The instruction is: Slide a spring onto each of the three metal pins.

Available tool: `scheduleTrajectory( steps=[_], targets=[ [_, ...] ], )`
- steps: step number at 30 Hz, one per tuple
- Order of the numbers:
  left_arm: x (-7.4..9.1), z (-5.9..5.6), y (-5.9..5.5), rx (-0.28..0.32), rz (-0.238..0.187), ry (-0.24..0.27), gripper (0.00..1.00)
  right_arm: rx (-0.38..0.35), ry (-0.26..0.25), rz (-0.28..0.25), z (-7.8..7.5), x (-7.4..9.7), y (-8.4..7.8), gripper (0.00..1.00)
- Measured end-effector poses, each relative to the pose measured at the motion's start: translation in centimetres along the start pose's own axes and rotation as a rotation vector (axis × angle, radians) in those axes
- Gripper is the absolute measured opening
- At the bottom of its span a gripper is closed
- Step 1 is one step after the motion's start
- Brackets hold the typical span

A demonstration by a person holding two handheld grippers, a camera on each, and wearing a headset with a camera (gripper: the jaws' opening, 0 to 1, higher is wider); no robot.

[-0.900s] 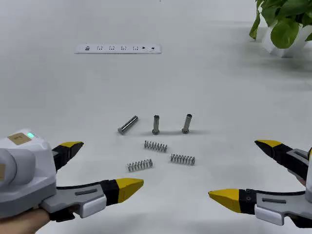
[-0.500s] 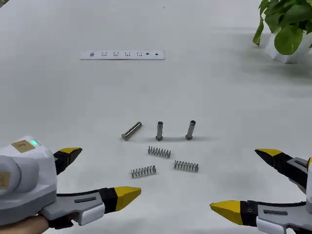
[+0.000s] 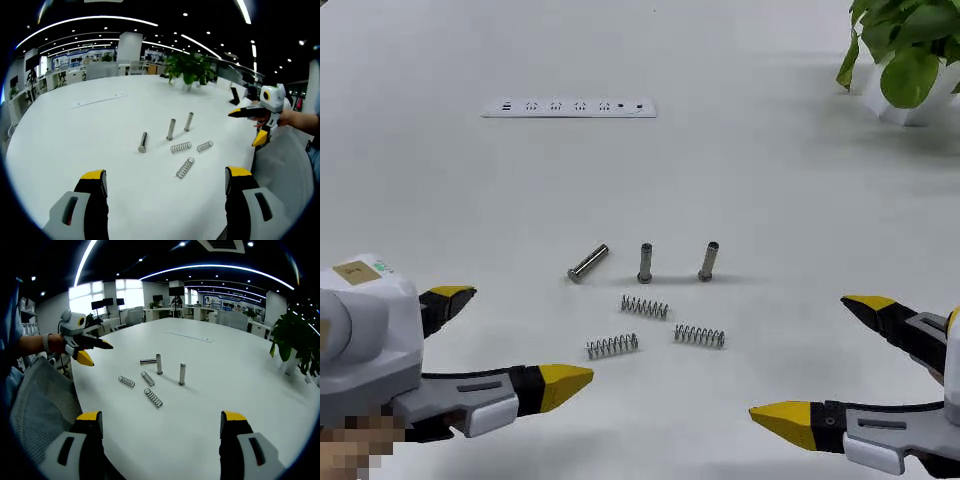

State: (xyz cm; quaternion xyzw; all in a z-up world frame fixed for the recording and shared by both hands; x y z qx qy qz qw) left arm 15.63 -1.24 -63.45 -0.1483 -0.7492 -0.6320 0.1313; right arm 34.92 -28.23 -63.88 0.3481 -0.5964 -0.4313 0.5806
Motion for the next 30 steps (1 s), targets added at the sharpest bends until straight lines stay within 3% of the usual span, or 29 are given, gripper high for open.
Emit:
scheduleTrajectory(
  steps=[13,18,24,30],
  targets=[
    [-0.8,0.5,1.5,-0.072,0.052,-0.036,1.0,0.019,0.001,0.001,0.0,-0.2,0.1,0.99],
    [-1.3,0.8,1.6,-0.1,0.084,-0.051,1.0,0.022,0.002,0.004,-0.2,-0.2,0.1,0.99],
    [-2.0,1.8,1.7,-0.073,0.134,-0.07,1.0,0.022,0.004,-0.001,-0.3,-0.4,0.2,0.99],
    [-3.3,3.0,2.9,-0.084,0.16,-0.093,0.94,0.018,0.005,-0.003,-0.4,-0.4,0.1,0.99]
  ],
)
Point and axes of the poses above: the centre of the closed fingertips' face, and the gripper's own axes: x roughly backward along the fingers, z roughly to its left, y roughly out of its top, the point moved 9 cm from there along x, roughly backward along the fingers, and after that the axes turned 9 degrees about -z, right-handed, at the moved point
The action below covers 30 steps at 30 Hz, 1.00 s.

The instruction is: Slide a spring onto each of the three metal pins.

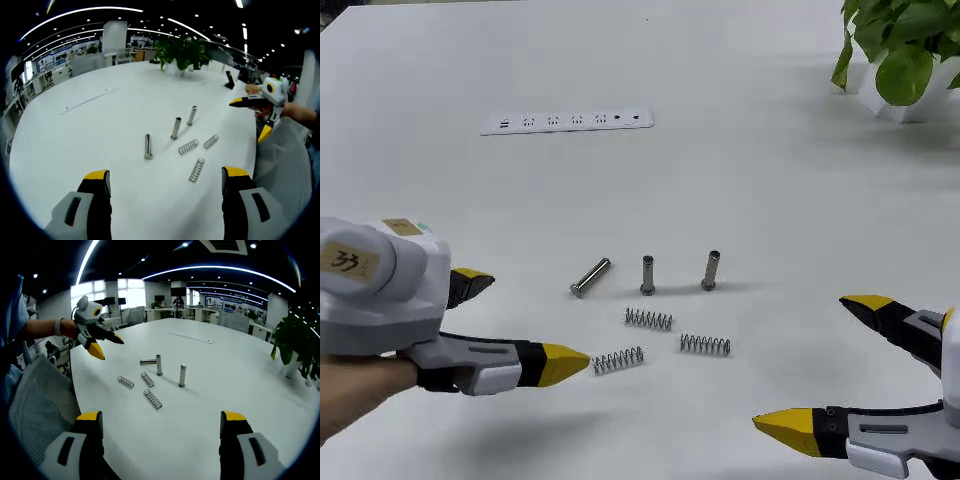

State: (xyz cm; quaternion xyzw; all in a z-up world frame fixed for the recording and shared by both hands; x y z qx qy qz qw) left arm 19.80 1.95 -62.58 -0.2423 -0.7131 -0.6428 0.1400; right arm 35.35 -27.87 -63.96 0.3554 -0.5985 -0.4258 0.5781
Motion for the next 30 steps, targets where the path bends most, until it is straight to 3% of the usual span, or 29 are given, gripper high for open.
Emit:
scheduleTrajectory(
  steps=[10,15,20,22,24,30],
  targets=[
    [-2.3,1.1,1.6,-0.055,0.065,-0.037,0.89,0.003,0.007,0.001,0.3,-0.3,0.0,0.98],
    [-3.8,1.3,2.3,-0.076,0.081,-0.055,0.79,0.002,0.009,-0.002,0.5,-0.5,0.0,0.98],
    [-5.6,2.6,2.6,-0.078,0.089,-0.059,0.67,-0.005,0.012,-0.006,0.5,-0.5,0.0,0.98],
    [-6.3,2.3,2.9,-0.088,0.114,-0.061,0.61,-0.001,0.012,-0.004,0.5,-0.5,0.0,0.98],
    [-7.0,3.3,2.8,-0.098,0.133,-0.06,0.58,-0.004,0.012,-0.005,0.6,-0.5,0.0,0.98],
    [-8.8,3.8,3.2,-0.13,0.173,-0.073,0.42,-0.004,0.007,0.007,0.7,-0.4,-0.4,0.97]
  ],
)
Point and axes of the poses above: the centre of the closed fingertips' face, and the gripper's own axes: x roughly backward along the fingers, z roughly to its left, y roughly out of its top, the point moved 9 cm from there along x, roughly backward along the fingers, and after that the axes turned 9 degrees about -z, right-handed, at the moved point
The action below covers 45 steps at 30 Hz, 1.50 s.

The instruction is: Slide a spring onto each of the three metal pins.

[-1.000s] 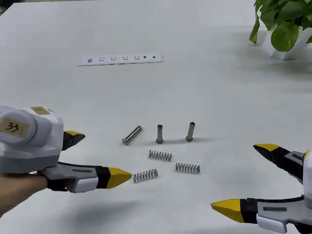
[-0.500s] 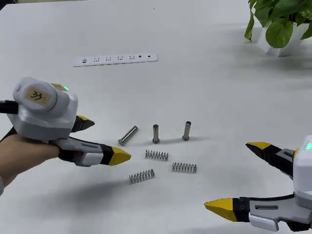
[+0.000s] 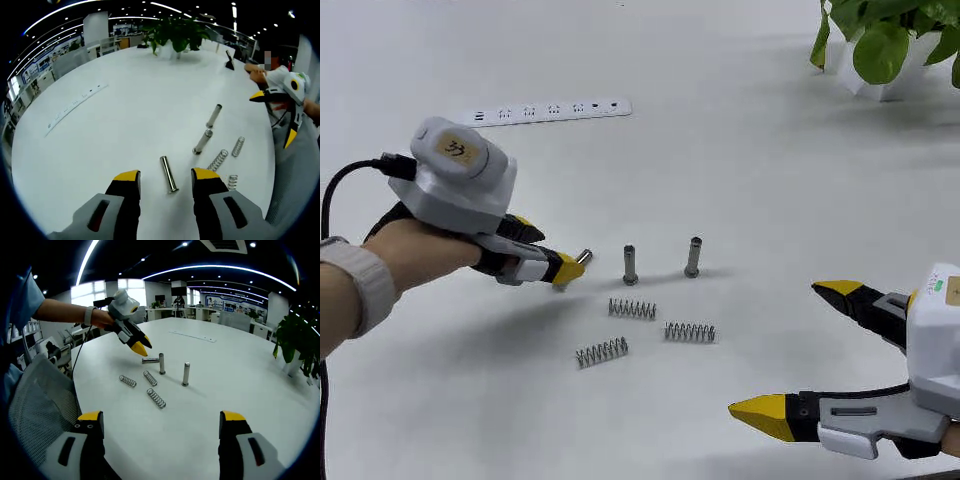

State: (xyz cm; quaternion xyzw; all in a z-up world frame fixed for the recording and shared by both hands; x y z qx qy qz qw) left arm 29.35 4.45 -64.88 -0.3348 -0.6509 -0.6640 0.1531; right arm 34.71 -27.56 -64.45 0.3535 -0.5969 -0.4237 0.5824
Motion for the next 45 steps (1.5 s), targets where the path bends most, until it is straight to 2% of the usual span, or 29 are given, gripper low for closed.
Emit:
scheduleTrajectory(
  steps=[2,7,10,15,24,32,34,36,39,42,43,45],
  targets=[
    [-0.3,-0.5,0.3,-0.009,0.02,-0.003,0.41,-0.001,-0.001,0.002,0.0,0.0,-0.1,0.97],
    [-1.6,-0.7,0.2,-0.023,0.053,-0.02,0.32,-0.01,-0.009,-0.001,0.0,0.2,-0.2,0.97],
    [-2.3,-0.8,0.3,-0.055,0.078,-0.018,0.25,-0.014,-0.016,-0.004,-0.1,0.3,-0.3,0.97],
    [-2.9,-0.6,0.6,-0.032,0.106,-0.006,0.2,-0.02,-0.028,-0.007,-0.2,0.6,-0.4,0.97],
    [-3.5,-0.6,0.5,0.022,0.188,0.021,0.15,-0.031,-0.045,-0.015,-0.3,0.9,-0.5,0.97],
    [-3.9,-0.1,0.7,0.028,0.214,0.035,0.13,-0.04,-0.047,-0.015,-0.3,1.1,-0.8,0.96],
    [-4.0,-0.4,0.8,-0.006,0.218,0.034,0.13,-0.042,-0.048,-0.015,-0.3,1.1,-0.8,0.96],
    [-3.9,-0.9,0.8,-0.013,0.224,0.05,0.13,-0.042,-0.046,-0.008,-0.3,1.0,-0.9,0.96],
    [-4.0,-0.9,0.9,-0.021,0.234,0.066,0.13,-0.044,-0.046,-0.008,-0.2,1.0,-1.0,0.96],
    [-3.9,-1.3,0.9,-0.063,0.254,0.088,0.11,-0.039,-0.041,-0.003,-0.2,1.0,-1.0,0.96],
    [-4.0,-1.1,0.8,-0.084,0.259,0.092,0.1,-0.038,-0.039,-0.001,-0.1,0.9,-1.0,0.96],
    [-4.1,-0.9,0.8,-0.086,0.261,0.095,0.1,-0.036,-0.038,0.0,-0.1,0.9,-1.0,0.96]
  ],
)
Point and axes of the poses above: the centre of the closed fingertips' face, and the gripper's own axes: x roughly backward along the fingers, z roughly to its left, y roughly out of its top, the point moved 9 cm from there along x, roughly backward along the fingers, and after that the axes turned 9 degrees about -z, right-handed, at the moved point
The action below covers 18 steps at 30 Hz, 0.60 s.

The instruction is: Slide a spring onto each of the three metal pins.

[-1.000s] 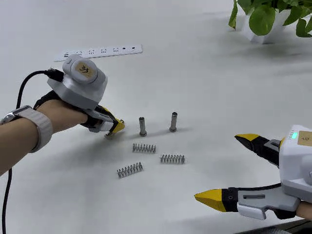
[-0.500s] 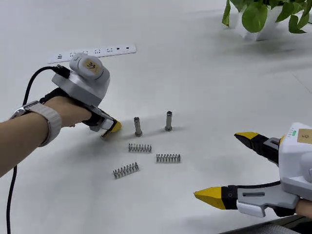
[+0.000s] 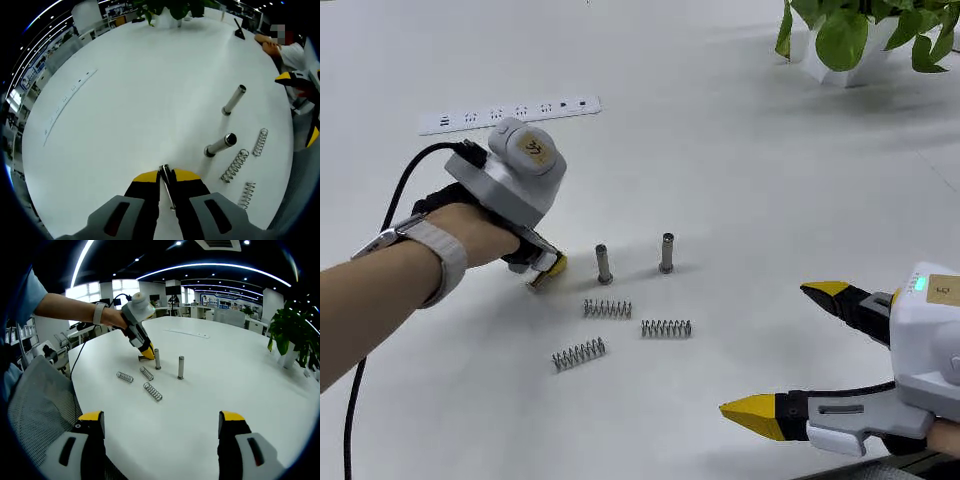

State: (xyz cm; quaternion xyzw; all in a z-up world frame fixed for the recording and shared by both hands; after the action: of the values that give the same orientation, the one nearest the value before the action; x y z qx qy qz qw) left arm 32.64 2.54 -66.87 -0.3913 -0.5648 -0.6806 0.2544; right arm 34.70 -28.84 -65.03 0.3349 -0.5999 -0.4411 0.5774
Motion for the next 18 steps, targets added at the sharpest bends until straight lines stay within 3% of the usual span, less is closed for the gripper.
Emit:
scheduleTrajectory(
  steps=[7,12,18],
  targets=[
    [-0.16,0.54,0.05,0.023,0.006,0.01,0.08,0.001,0.001,0.0,-0.05,-0.06,0.08,0.95],
    [-0.06,0.69,-0.19,0.085,-0.024,0.005,0.08,0.001,0.004,0.0,0.13,-0.23,0.15,0.95],
    [0.28,0.37,-0.64,0.102,-0.046,-0.003,0.08,0.003,0.012,0.001,0.37,-0.43,0.25,0.95]
  ],
)
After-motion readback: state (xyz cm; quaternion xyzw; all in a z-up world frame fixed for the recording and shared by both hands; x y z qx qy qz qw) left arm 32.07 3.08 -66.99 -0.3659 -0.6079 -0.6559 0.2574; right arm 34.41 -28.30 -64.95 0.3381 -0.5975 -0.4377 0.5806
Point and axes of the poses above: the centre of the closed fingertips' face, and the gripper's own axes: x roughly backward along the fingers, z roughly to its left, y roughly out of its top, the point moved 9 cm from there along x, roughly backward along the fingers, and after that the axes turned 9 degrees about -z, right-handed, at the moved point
